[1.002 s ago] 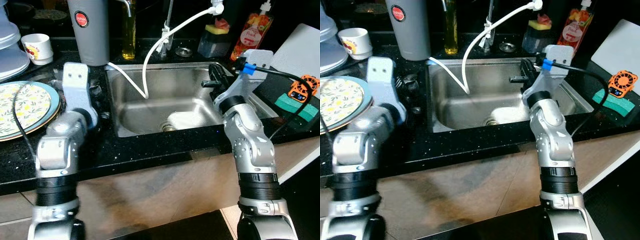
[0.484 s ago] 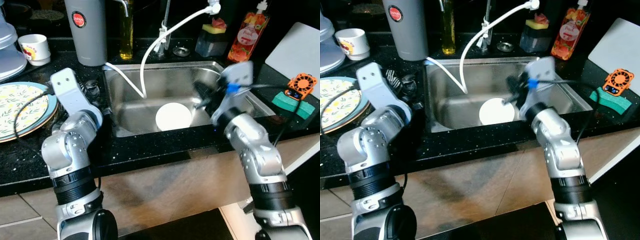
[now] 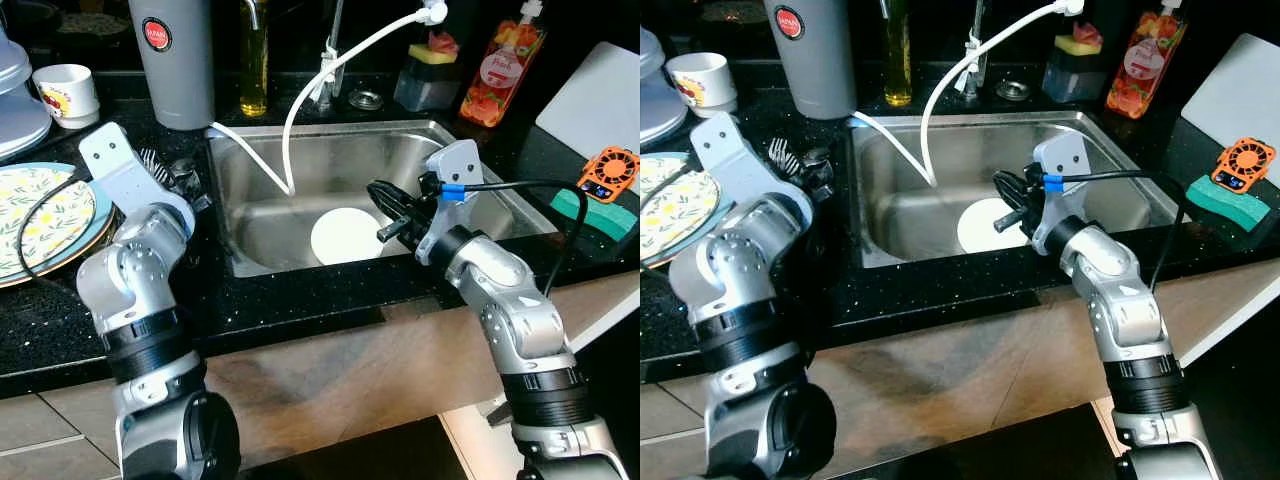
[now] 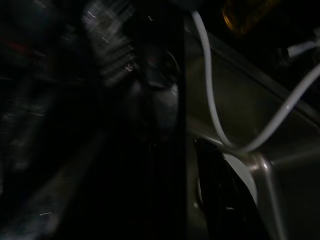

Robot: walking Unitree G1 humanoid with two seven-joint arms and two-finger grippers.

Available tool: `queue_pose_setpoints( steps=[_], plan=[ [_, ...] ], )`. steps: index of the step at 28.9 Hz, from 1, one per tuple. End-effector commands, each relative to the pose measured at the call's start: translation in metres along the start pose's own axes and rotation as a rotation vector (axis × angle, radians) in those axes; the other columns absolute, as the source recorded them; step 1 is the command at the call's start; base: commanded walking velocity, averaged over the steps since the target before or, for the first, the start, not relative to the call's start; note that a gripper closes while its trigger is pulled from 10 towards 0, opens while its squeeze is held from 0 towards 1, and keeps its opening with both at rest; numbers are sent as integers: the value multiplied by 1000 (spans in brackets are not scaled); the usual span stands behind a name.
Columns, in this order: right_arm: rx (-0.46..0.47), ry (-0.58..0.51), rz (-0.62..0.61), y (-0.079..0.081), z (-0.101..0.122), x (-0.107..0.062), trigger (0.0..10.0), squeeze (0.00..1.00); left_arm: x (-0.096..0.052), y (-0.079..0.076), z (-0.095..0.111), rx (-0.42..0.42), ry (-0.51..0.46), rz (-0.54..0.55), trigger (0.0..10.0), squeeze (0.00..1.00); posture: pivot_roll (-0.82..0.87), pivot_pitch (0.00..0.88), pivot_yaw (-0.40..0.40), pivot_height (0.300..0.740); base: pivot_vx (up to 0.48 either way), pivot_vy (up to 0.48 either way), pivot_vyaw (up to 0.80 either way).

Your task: Kitchen organization

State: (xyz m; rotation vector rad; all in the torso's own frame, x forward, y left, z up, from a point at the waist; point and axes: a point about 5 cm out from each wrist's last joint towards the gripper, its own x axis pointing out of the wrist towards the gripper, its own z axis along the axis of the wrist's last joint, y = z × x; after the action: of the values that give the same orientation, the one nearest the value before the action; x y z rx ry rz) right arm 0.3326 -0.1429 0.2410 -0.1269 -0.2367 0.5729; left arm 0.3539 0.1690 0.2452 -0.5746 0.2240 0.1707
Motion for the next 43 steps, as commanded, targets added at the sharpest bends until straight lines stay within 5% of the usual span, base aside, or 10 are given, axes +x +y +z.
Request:
queue_pose_setpoints(
  steps=[1,9,16,19,20,22,36,37,39,43],
  plan=[
    [1,-7,-6,-2,3,-3,10000,0,2,0,-2,-14,16,0,10000,0,105,53,-61,740,0,0,0],
    [18,-18,-25,-4,5,-4,10000,0,8,-5,0,-60,36,27,9373,0,96,56,-52,740,0,0,0],
    [28,-20,-31,-4,5,-4,10000,0,11,2,-3,-56,35,81,0,0,99,58,-54,740,0,0,0],
    [29,-21,-33,-4,5,-4,10000,0,12,0,-3,-43,35,58,0,0,99,58,-54,740,0,0,0],
    [32,-24,-35,-5,6,-4,10000,0,9,-13,2,26,-9,-48,7647,0,99,58,-54,740,0,0,0],
    [33,-26,-37,-5,6,-3,10000,0,5,-23,6,65,-33,-128,10000,0,100,55,-56,740,0,0,0],
    [48,-27,-42,-3,4,-3,10000,0,-8,-2,22,262,-199,89,10000,0,106,56,-51,740,0,0,0],
    [50,-26,-41,-3,4,-2,10000,0,-10,3,22,268,-207,123,10000,576,106,56,-51,740,0,0,0],
    [51,-26,-41,-2,4,-2,10000,0,-12,5,21,264,-202,131,10000,1000,106,56,-51,740,0,0,0],
    [55,-26,-40,-2,3,-2,10000,0,-21,5,14,240,-183,120,10000,1000,123,61,-50,740,0,0,0]
  ],
)
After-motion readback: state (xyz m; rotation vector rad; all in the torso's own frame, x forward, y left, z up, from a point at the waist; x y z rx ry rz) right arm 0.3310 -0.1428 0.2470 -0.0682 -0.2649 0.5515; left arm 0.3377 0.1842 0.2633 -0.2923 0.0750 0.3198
